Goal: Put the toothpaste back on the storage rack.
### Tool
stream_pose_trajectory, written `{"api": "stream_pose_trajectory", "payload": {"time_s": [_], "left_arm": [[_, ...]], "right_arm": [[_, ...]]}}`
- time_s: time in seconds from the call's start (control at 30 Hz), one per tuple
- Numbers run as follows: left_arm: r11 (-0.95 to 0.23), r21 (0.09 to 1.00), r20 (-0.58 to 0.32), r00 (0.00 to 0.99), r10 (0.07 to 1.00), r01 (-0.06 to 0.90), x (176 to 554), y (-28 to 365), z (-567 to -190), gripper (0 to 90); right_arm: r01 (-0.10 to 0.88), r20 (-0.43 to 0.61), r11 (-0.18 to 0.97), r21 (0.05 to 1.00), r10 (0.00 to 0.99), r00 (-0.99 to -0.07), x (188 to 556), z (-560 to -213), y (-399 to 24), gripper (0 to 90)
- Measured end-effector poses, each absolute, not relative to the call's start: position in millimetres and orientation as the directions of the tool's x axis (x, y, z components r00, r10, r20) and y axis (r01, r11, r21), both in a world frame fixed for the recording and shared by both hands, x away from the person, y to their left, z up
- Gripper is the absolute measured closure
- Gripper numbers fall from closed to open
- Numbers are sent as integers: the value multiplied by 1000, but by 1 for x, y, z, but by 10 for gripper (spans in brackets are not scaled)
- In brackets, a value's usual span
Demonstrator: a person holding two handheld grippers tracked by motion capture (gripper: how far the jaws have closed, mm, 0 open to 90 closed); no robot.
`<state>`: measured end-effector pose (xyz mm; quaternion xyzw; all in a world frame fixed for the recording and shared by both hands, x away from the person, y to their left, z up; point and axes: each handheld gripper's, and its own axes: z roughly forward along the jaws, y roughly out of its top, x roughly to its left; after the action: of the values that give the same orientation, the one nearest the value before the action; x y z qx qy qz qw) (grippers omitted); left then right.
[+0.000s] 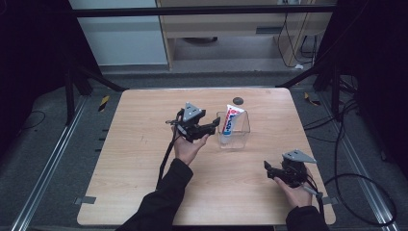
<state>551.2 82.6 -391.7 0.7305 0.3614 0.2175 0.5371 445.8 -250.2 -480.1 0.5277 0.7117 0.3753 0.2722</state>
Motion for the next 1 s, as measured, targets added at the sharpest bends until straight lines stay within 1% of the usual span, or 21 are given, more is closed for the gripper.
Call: {"api": "stream_pose_trajectory", "payload": {"time_s": [0.17, 0.33, 0.43, 0.63, 0.73, 0.83, 1.0], "left_arm": [[-210, 926, -48, 649, 759, 314, 545, 106, -388, 304], [-273, 906, 2, 642, 767, 323, 534, 132, -393, 289], [-276, 903, 7, 628, 778, 330, 526, 151, -399, 282], [-258, 889, -14, 585, 811, 378, 511, 187, -419, 276], [-276, 878, 8, 566, 824, 390, 501, 201, -426, 274], [-269, 874, 3, 550, 835, 404, 492, 216, -432, 274], [-273, 863, 20, 511, 860, 426, 481, 235, -440, 274]], "right_arm": [[548, 13, 157, 822, 956, -293, 446, -480, -251, 203], [548, 8, 161, 821, 956, -294, 446, -481, -251, 193], [550, 13, 156, 821, 957, -291, 445, -481, -251, 192], [549, 15, 153, 822, 957, -289, 445, -482, -253, 186], [550, 14, 156, 821, 956, -292, 445, -482, -253, 183], [549, 13, 157, 821, 956, -293, 444, -481, -253, 179], [555, 16, 154, 818, 957, -290, 444, -482, -253, 172]]}}
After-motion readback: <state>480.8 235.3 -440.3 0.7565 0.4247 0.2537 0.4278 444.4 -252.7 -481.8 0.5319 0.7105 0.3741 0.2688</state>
